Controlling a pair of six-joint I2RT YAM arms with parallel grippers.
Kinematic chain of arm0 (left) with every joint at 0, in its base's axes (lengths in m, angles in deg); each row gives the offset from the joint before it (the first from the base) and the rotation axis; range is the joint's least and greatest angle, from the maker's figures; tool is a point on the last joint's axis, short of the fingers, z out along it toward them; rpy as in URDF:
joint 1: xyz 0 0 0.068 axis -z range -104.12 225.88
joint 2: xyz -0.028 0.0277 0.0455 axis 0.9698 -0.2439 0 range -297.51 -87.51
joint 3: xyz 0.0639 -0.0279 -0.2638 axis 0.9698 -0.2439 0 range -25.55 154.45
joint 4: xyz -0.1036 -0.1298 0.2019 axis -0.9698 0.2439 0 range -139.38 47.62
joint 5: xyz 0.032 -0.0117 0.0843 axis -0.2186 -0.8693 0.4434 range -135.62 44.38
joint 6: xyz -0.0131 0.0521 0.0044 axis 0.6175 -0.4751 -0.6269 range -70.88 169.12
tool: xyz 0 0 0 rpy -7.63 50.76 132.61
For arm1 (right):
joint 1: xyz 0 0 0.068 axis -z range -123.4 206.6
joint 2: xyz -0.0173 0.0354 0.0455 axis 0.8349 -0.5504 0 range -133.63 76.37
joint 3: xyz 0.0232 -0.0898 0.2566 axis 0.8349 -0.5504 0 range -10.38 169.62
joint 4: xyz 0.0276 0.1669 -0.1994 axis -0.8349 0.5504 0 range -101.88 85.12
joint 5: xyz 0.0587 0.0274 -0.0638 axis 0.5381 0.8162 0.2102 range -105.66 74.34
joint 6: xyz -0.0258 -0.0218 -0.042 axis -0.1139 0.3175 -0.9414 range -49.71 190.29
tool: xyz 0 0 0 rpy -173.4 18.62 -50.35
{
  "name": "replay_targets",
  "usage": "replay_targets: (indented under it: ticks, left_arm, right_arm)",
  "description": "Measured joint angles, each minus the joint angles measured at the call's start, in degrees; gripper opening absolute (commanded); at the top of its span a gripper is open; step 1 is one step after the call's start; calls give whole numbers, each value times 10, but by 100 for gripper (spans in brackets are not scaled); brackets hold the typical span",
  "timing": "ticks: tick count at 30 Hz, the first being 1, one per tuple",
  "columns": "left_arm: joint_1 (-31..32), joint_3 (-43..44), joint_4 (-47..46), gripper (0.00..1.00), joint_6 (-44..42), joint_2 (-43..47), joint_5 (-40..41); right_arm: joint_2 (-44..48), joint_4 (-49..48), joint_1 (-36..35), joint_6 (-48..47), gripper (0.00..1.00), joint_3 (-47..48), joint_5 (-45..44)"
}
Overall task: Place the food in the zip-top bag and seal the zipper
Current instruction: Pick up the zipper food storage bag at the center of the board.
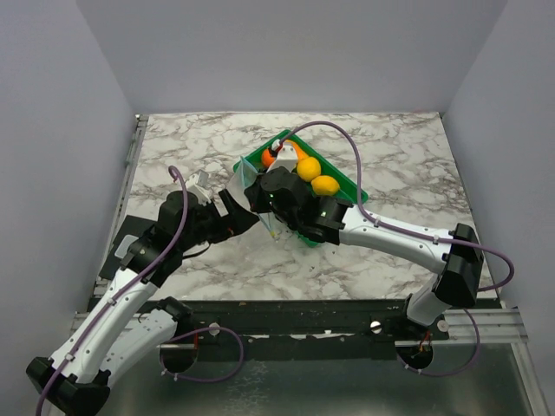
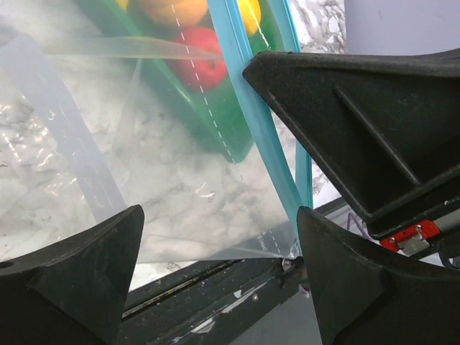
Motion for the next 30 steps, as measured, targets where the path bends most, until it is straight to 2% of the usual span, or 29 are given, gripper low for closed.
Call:
replay_targets:
  ticks: [21, 24, 30]
  left_arm:
    - [0, -8, -40, 92, 23, -28, 11]
    - [0, -8, -40, 87, 22, -33, 15]
    - [0, -10, -44, 64, 19, -43, 24]
  right_arm:
    - [-2, -26, -2, 2, 1, 0, 0]
    - [-2, -29, -2, 2, 1, -3, 0]
    - [-2, -34, -2, 2, 1, -18, 0]
